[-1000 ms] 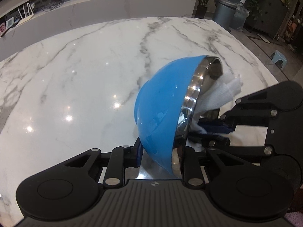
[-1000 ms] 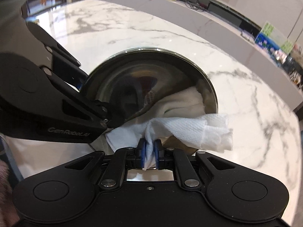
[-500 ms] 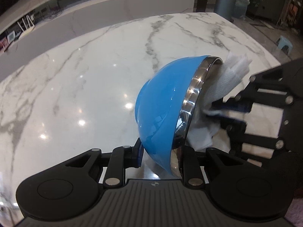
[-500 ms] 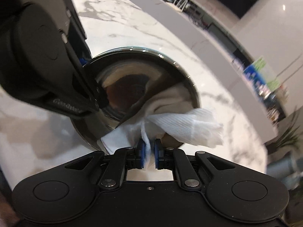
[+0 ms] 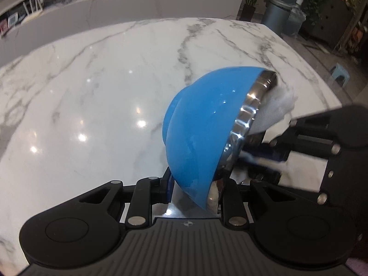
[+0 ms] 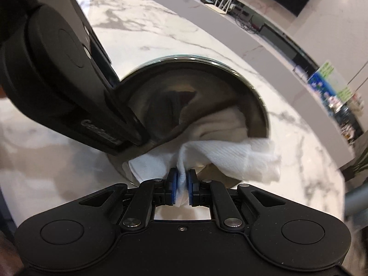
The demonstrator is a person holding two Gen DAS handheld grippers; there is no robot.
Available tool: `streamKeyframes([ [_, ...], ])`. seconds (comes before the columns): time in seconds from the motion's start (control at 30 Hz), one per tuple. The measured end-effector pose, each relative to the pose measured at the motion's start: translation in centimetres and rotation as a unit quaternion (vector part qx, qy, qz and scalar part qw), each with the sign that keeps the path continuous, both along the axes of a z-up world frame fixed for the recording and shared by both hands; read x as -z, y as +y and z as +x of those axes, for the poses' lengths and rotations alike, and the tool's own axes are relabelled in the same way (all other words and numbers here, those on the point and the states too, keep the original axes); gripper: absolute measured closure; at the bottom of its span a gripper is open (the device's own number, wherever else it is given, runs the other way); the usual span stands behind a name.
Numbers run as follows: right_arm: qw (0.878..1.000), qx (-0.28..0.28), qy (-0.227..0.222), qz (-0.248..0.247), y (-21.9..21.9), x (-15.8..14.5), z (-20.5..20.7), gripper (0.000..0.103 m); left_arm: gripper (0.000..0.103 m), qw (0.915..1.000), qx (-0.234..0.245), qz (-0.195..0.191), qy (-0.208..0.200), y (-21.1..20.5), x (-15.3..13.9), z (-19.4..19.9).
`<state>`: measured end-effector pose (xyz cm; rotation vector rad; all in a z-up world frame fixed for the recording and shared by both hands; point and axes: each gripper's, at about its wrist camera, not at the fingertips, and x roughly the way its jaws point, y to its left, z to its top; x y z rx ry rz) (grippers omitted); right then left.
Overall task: Clean bowl
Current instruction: 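Lower the bowl with the left gripper while the right gripper keeps wiping inside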
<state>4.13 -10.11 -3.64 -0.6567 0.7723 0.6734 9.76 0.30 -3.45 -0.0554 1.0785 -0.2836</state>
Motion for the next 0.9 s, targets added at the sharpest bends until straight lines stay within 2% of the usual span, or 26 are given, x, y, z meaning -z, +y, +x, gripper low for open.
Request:
streamKeyframes([
  [0.13,0.999,0.012,0.021,0.032,-0.9,-1.4,0.7,0.096,0.083,0.9986,-0.017,-0.042,0.028,1.2,0.1,0.5],
  [0.27,0.999,0.019,0.003,0.044,-1.4,-3.2,1.4,0.096,0.081,0.9956,-0.041,-0.064,0.053,1.9,0.1,0.9],
  [0.37,0.999,0.022,-0.017,0.045,-1.2,-4.2,2.3,0.096,0.074,0.9951,-0.059,-0.063,0.049,2.2,-0.2,1.2],
  [0.43,0.998,0.023,-0.021,0.047,-0.9,-4.7,2.8,0.096,0.071,0.9953,-0.065,-0.059,0.042,2.4,-0.4,1.3],
  [0.5,0.998,0.026,-0.018,0.051,-0.6,-5.0,3.3,0.096,0.065,0.9957,-0.071,-0.052,0.029,2.7,-0.9,1.4],
  [0.57,0.998,0.025,-0.016,0.051,-0.9,-5.1,1.9,0.096,0.064,0.9958,-0.079,-0.045,0.013,3.2,-1.4,1.5],
  [0.67,0.998,0.019,-0.010,0.051,-0.3,-4.9,3.2,0.096,0.065,0.9956,-0.087,-0.034,-0.010,3.9,-1.9,1.8],
  [0.7,0.998,0.019,-0.009,0.051,-0.1,-4.7,3.3,0.096,0.069,0.9953,-0.090,-0.032,-0.016,4.3,-1.9,1.9],
  [0.8,0.998,0.018,0.003,0.052,0.5,-4.4,5.0,0.096,0.077,0.9951,-0.092,-0.031,-0.016,5.0,-1.8,2.3],
  [0.9,0.998,0.020,0.017,0.055,1.2,-4.2,6.6,0.096,0.078,0.9945,-0.096,-0.040,-0.011,5.5,-1.4,2.4],
])
